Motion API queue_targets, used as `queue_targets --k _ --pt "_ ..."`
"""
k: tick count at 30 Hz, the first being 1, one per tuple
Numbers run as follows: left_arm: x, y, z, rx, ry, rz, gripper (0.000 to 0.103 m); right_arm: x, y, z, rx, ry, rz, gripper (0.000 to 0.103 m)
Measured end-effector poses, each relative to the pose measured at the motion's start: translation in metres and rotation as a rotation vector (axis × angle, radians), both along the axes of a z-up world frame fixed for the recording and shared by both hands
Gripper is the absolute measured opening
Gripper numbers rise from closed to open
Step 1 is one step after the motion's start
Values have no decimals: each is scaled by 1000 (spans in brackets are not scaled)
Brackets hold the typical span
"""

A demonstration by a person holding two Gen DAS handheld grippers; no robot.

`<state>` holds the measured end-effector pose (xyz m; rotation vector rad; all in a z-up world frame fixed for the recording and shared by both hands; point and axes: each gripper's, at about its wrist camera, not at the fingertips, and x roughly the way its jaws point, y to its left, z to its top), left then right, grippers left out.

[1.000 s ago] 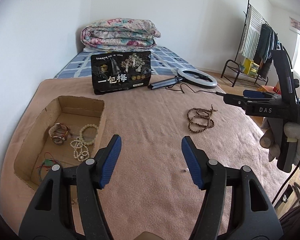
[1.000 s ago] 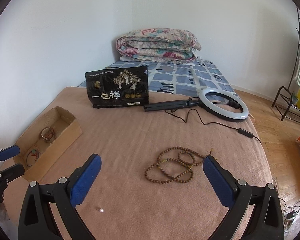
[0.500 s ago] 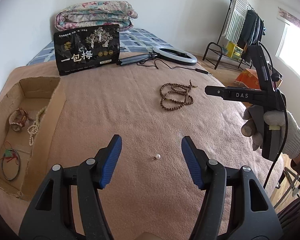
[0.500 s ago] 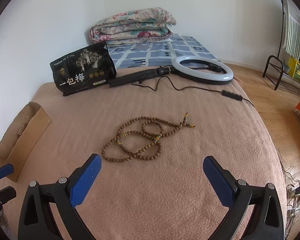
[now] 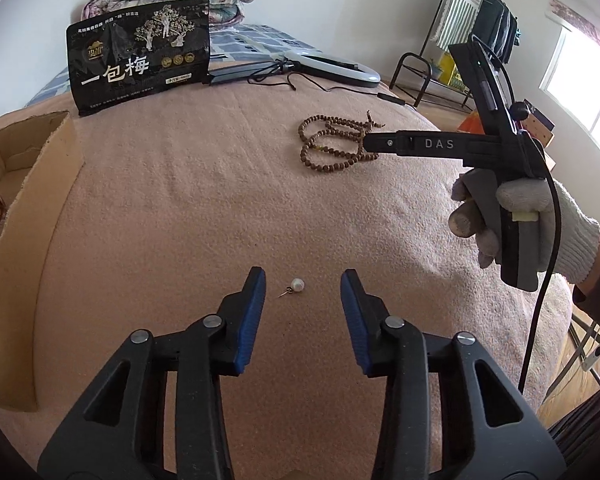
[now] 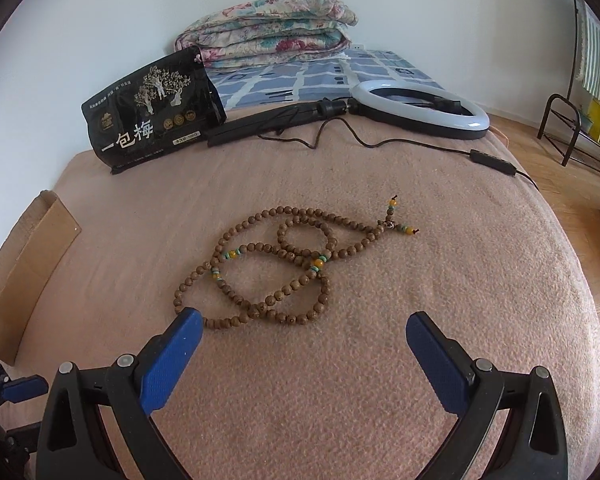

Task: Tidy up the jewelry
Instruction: 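Move left tool to the second pearl earring while right tool moves over the prayer beads, then grasp the pearl earring with the left tool while the right tool grasps the brown prayer beads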

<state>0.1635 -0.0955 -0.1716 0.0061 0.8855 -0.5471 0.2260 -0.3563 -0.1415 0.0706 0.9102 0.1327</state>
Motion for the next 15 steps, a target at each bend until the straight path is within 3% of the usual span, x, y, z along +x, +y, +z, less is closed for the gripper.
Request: queue_targets --k 15 --pt "9 -11 -22 62 2 -29 24 31 35 -20 -22 49 65 103"
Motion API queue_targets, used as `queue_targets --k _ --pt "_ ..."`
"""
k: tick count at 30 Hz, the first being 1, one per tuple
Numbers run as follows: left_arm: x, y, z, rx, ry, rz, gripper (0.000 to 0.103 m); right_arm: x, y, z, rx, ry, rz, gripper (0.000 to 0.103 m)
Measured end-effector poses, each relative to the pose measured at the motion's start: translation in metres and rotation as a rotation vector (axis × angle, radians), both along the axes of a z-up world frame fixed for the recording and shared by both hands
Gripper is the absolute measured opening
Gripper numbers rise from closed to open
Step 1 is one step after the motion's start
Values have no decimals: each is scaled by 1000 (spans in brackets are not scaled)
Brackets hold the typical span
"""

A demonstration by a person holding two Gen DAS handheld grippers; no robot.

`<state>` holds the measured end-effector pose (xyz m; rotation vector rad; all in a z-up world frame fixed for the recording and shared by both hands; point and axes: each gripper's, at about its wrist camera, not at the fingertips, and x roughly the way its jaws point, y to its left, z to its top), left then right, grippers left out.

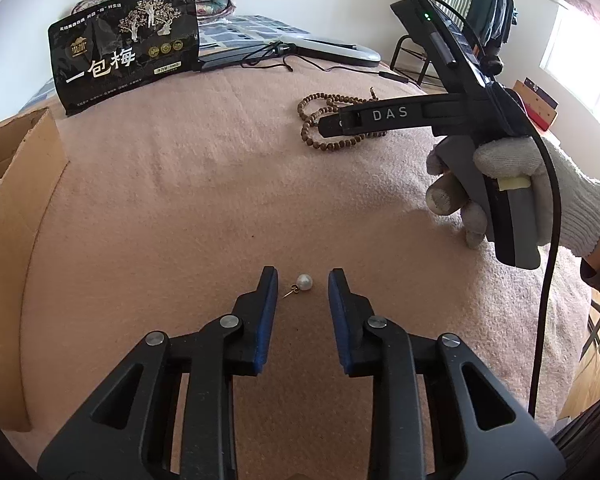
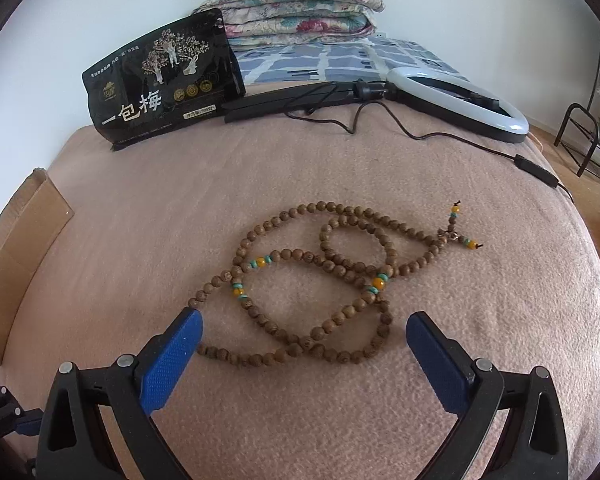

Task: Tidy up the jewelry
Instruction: 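Grasp the pearl earring with the left tool while the right tool grasps the brown prayer beads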

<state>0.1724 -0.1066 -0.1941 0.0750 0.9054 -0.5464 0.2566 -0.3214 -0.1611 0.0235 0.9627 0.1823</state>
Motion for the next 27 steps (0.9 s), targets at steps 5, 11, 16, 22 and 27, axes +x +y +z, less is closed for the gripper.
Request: queue_targets --k 5,11,16,22,27 --pt "1 0 -4 6 2 1 21 14 9 -4 3 11 -11 103" --pt "3 0 -6 1 3 1 18 33 17 -8 -22 37 -45 103" --pt "3 -1 -7 0 4 2 17 44 22 -11 -74 64 -45 103" --pt "3 0 -8 -3 7 5 15 47 21 -11 -80 64 -27 91" --pt "5 1 -8 -7 11 12 13 41 12 -5 -78 50 4 38"
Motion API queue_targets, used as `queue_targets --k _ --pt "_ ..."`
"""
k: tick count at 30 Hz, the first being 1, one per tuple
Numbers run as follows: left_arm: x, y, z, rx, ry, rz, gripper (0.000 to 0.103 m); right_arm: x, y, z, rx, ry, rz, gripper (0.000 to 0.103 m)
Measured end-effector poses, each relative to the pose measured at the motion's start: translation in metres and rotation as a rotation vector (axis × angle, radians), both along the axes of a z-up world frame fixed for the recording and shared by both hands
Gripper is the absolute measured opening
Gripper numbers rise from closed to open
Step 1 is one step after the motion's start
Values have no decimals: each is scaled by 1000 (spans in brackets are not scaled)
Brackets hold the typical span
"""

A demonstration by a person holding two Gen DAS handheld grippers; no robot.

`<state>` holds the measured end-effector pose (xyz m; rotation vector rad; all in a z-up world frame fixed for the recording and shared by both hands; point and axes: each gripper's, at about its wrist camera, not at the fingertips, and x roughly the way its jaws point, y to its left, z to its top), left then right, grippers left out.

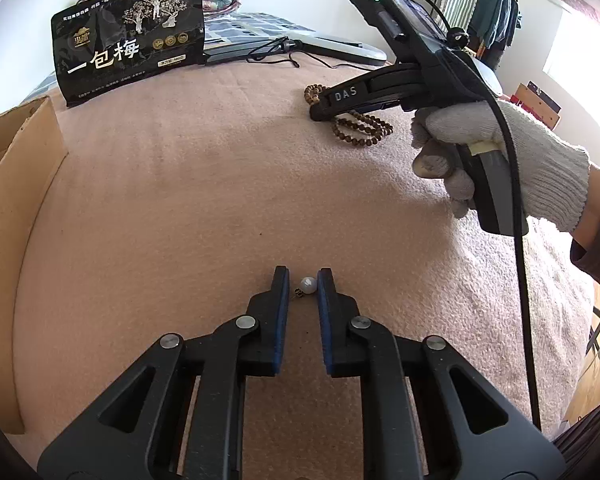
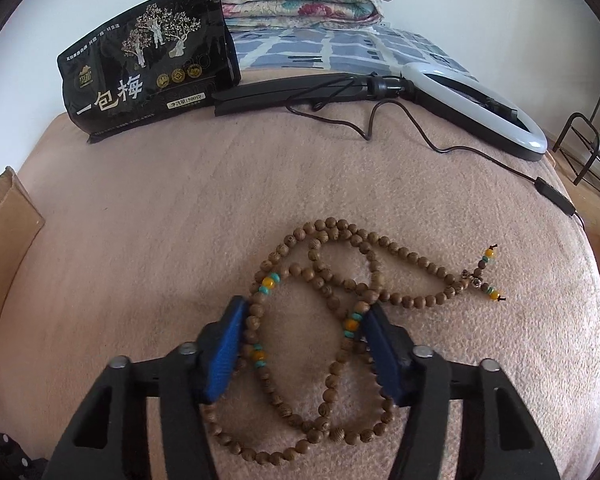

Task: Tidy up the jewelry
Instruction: 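Grasp the pearl earring with the left tool while the right tool grasps the brown prayer beads, then lift earring and prayer beads and carry them over the cardboard box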

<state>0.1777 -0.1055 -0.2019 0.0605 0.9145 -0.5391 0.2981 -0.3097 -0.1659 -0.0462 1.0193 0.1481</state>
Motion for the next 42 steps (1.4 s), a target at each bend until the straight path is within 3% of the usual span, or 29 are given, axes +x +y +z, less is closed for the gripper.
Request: queue_targets --k 3,5,17,42 --pt "1 0 0 3 -2 4 11 -3 -7 1 8 3 16 16" --pt "2 0 0 0 1 9 10 -7 -13 2 26 7 15 11" --pt "0 8 10 -29 5 55 9 -48 -24 22 110 -16 35 10" --pt "-28 52 79 -78 -103 146 9 -123 -11 126 167 -186 105 10"
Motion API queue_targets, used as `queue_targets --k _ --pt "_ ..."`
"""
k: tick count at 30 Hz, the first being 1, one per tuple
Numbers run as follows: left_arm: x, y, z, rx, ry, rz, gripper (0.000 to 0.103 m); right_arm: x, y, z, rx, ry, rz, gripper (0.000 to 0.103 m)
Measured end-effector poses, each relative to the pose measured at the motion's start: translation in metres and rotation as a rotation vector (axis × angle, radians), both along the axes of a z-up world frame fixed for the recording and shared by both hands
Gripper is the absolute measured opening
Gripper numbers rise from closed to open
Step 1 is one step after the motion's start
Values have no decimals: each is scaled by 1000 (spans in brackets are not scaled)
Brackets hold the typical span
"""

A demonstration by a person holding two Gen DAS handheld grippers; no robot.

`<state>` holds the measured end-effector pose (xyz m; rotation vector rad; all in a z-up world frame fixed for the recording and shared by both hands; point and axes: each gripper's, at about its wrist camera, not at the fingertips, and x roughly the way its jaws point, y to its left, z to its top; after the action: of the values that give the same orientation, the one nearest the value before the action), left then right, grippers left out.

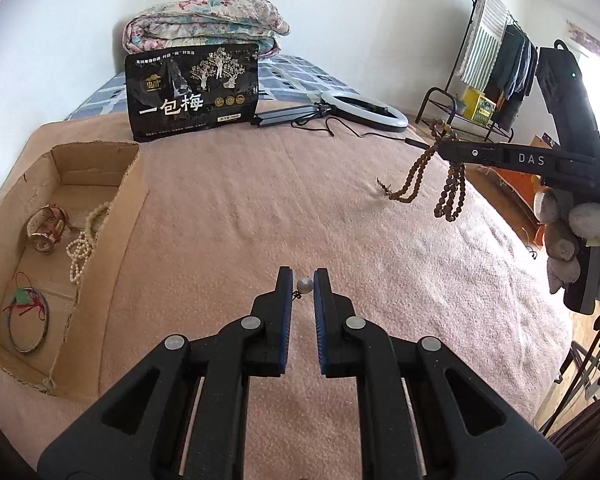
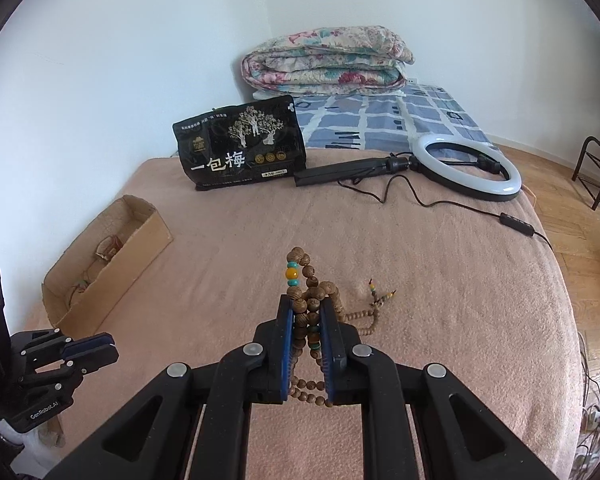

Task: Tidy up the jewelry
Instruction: 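Lift earring and prayer beads and carry them over the cardboard box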

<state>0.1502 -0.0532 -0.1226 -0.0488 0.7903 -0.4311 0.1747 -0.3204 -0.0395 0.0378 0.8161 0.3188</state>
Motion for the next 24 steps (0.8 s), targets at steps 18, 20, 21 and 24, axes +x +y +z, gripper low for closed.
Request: queue_targets --k 18,20,21,24 --pt "-15 44 41 2 -87 76 9 -25 61 61 32 -107 122 10" --pt "-15 53 44 5 -95 92 9 -27 71 66 36 -116 140 10" --pt "-16 58 46 6 -99 100 9 -27 76 68 39 -121 148 10" --pt "-17 74 52 5 -109 130 9 -27 91 76 46 -134 174 10"
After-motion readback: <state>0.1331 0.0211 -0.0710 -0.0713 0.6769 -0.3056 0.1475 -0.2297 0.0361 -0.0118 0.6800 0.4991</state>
